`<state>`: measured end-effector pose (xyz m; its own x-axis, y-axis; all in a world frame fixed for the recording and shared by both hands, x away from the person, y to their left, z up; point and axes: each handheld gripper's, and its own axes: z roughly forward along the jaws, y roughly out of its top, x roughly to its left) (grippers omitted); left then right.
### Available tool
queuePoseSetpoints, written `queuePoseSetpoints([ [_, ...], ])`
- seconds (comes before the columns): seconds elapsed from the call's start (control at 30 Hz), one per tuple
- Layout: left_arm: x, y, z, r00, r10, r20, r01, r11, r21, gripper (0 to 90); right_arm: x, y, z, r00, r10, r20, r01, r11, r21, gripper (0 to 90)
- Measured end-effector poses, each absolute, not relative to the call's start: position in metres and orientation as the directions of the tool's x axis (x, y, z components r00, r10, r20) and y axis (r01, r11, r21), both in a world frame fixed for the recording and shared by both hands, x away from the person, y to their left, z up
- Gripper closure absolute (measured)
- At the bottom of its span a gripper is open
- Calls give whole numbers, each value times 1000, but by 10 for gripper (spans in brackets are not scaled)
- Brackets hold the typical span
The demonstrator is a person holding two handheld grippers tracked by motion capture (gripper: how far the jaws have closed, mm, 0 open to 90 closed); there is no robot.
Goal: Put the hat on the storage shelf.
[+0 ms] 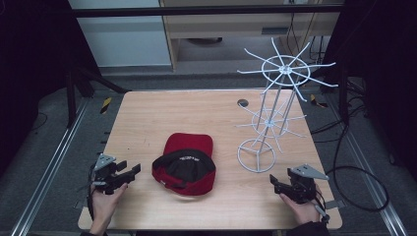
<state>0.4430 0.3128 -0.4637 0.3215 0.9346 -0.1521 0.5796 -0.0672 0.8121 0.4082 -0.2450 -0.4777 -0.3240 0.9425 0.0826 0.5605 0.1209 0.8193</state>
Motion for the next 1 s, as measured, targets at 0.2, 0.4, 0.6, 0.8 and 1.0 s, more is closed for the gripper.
queuePoseSetpoints([
  [0.2,440,306,-458,344,924,-166,571,-66,818,332,403,-232,-475,-374,924,75,538,151,829,340],
  [0.4,438,301,-453,375,912,-165,552,-77,831,303,403,-214,-470,-425,899,104,534,156,831,340],
  [0.6,437,294,-447,381,910,-164,531,-70,844,382,406,-196,-465,-470,877,103,522,182,833,345],
  [0.8,442,287,-438,388,907,-163,520,-69,851,446,409,-166,-454,-532,841,97,501,220,837,361],
  [1.0,449,276,-432,400,902,-162,518,-77,852,485,416,-138,-440,-563,821,88,474,234,849,376],
])
